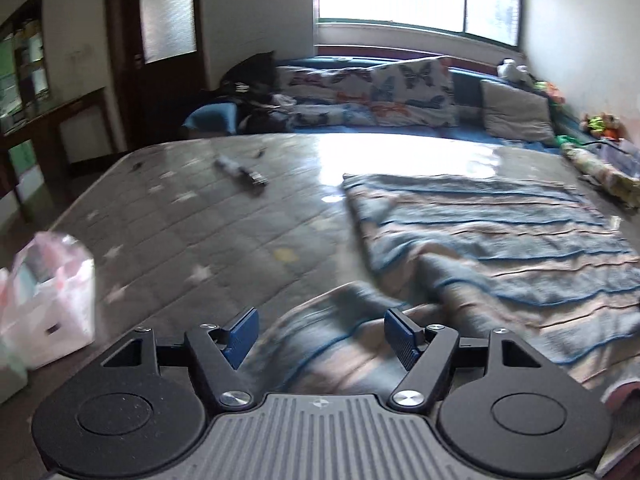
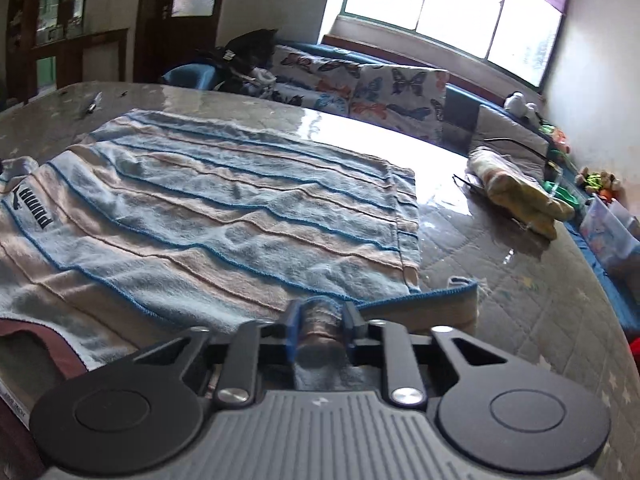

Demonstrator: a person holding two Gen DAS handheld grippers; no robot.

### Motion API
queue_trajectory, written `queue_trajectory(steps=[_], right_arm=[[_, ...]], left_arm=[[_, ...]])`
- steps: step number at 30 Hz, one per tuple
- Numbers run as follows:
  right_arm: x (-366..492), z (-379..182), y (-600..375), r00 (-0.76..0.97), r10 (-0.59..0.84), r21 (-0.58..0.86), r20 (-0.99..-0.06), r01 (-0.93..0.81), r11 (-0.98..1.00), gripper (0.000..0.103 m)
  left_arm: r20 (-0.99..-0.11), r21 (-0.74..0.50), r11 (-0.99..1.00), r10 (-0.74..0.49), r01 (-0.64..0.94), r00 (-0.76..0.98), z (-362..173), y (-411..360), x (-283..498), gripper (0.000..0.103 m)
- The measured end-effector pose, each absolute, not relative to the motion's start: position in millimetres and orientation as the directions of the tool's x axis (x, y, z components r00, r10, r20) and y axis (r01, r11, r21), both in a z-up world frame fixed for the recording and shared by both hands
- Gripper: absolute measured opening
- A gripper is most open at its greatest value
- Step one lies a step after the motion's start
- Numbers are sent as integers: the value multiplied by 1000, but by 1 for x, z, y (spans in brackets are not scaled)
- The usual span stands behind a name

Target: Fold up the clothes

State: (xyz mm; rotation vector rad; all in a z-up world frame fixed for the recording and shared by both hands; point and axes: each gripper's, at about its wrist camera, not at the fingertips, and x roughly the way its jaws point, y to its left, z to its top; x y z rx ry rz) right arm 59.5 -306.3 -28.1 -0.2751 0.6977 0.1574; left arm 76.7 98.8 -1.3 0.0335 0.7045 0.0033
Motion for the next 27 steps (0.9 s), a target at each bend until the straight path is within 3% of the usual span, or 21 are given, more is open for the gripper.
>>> queue_trajectory(steps=[11,17,22,27], right_arm=[[30,0,-356,813,-55,-148,-579,-39,988,7],[15,-3,-392,783,-155,-168,-603,65,984,7],[12,-14,-411,740,-216,-185,-637,126,975,11],[8,-6,-412,768,-220,-166,-602,149,975,17]], left_arm=[[-667,26,1000,17,0,745,-16,116,75,72],[-653,-2,1000,4,-8,757,-13,122,72,72],[-649,-5,1000,-10,9,761,-9,122,76,72],[-657,17,998,-30,54,754,-11,111,89,72]])
